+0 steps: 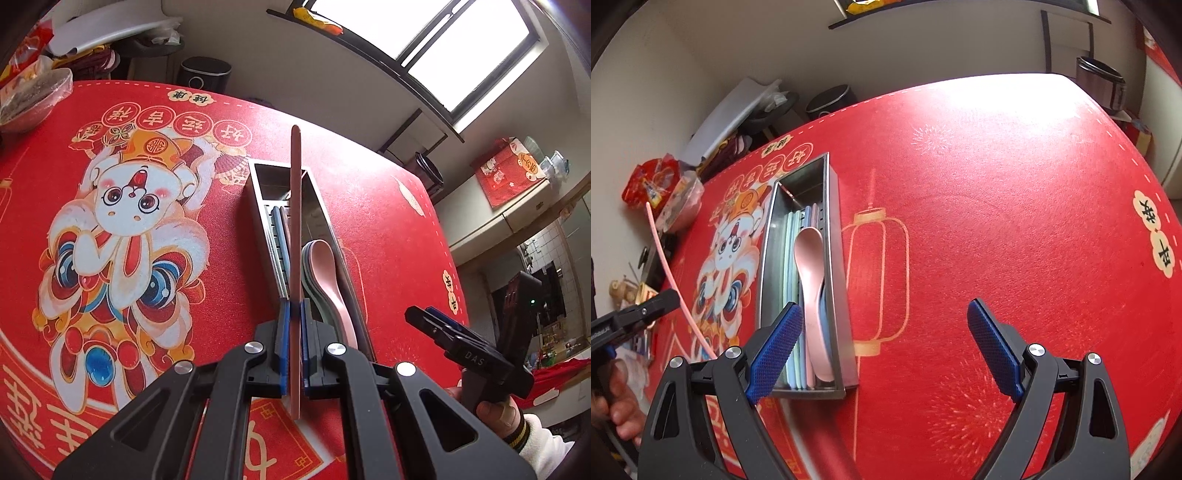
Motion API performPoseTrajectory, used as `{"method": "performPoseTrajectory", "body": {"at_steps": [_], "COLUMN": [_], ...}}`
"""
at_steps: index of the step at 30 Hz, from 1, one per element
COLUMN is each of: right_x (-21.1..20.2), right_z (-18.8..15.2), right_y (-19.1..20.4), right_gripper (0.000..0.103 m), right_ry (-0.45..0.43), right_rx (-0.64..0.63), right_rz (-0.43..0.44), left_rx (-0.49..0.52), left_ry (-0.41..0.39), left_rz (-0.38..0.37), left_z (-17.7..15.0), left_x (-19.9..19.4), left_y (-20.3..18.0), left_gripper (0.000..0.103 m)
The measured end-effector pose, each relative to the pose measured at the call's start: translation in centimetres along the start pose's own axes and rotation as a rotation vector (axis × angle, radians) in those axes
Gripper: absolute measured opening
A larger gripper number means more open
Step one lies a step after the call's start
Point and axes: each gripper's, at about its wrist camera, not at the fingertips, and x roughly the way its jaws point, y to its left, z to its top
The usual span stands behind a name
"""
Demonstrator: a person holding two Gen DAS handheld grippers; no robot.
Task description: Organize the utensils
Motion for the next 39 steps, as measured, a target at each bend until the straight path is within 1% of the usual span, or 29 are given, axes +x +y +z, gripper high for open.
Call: {"method": "performPoseTrajectory", "body": {"at_steps": [5, 10, 14, 19, 25, 33, 35, 37, 39], "right_x": [-0.1, -0.5, -0.8, -1.0, -1.0, -1.3, -1.5, -1.9, -2.4], "right_z": [-0.1, 0.0, 0.0, -0.3, -0.5, -0.5, -0.5, -0.5, -0.5], "right_y": [0.0, -0.6, -1.3, -2.7, -3.4, -2.8, -2.6, -2.3, -1.9], "right_gripper": [0.088, 0.088, 0.088, 0.088, 0.088, 0.088, 0.088, 0.088, 0.088], "right_ry": [-0.001, -0.006, -0.011, -0.014, -0.009, -0.015, -0.020, -0.028, -0.040], "right_rx": [0.009, 0.018, 0.031, 0.062, 0.083, 0.081, 0.082, 0.082, 0.081], "right_rz": [0.003, -0.003, -0.012, -0.024, -0.037, -0.038, -0.040, -0.042, -0.045], "left_rx": [0.006, 0.040, 0.056, 0.050, 0.066, 0.138, 0.148, 0.162, 0.183], "left_ry": [-0.031, -0.027, 0.010, 0.065, 0.106, 0.141, 0.140, 0.133, 0.123], "left_rz": [-0.037, -0.037, 0.008, 0.054, 0.089, 0.137, 0.144, 0.146, 0.148], "left_z": [1.8, 3.2, 3.3, 2.8, 2.5, 2.8, 2.9, 2.8, 2.9], "left_x": [-0.3, 1.9, 4.9, 7.8, 9.7, 10.9, 10.6, 10.0, 9.1], "left_y": [-1.6, -3.7, -4.2, -3.3, -2.7, -3.2, -3.3, -3.5, -3.7], "left_gripper": [0.005, 0.005, 0.005, 0.005, 0.006, 0.007, 0.009, 0.014, 0.024]}}
